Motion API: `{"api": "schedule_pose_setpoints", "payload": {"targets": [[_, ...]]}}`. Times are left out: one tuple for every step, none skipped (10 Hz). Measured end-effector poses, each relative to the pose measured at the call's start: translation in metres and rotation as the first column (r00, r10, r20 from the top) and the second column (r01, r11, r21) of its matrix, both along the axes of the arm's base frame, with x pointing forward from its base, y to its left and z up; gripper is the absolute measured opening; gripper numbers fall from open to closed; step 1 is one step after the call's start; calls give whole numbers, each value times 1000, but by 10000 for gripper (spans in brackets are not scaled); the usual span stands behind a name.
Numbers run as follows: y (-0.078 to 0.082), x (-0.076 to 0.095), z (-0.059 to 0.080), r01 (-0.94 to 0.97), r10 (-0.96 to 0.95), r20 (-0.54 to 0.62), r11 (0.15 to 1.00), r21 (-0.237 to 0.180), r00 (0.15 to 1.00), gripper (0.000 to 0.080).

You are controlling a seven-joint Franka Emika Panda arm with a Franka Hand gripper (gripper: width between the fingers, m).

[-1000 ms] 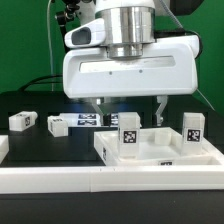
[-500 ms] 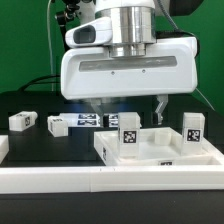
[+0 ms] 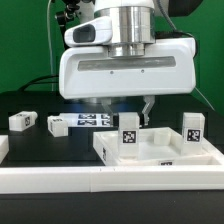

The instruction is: Assemble square table

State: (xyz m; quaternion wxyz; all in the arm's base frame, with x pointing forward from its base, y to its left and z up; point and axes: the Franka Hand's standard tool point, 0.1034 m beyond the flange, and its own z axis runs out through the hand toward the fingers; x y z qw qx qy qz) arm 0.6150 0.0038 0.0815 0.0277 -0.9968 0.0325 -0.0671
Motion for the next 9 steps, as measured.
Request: {"api": "schedule_pose_setpoints", "payload": {"targets": [[0,0,0,14,-14,-1,1000,3,1000,291],[-1,0,0,95,-95,-5,995,14,995,291],[-2,0,0,185,-185,-13,982,26,983,291],[-2,-1,0,275,-274,-21,961,38,961,291],[-3,-1,-1,368,-367,-30,929,49,930,291],[-3,-2,-1,478,-476,-40,876,63,878,291],[-4,-1,-1,547,-545,-49,834,73,837,291],[-4,-2,-1,638,-635,-65,766,83,770,291],[-4,-2,-1,704,-699,-80,705,92,711,291]]}}
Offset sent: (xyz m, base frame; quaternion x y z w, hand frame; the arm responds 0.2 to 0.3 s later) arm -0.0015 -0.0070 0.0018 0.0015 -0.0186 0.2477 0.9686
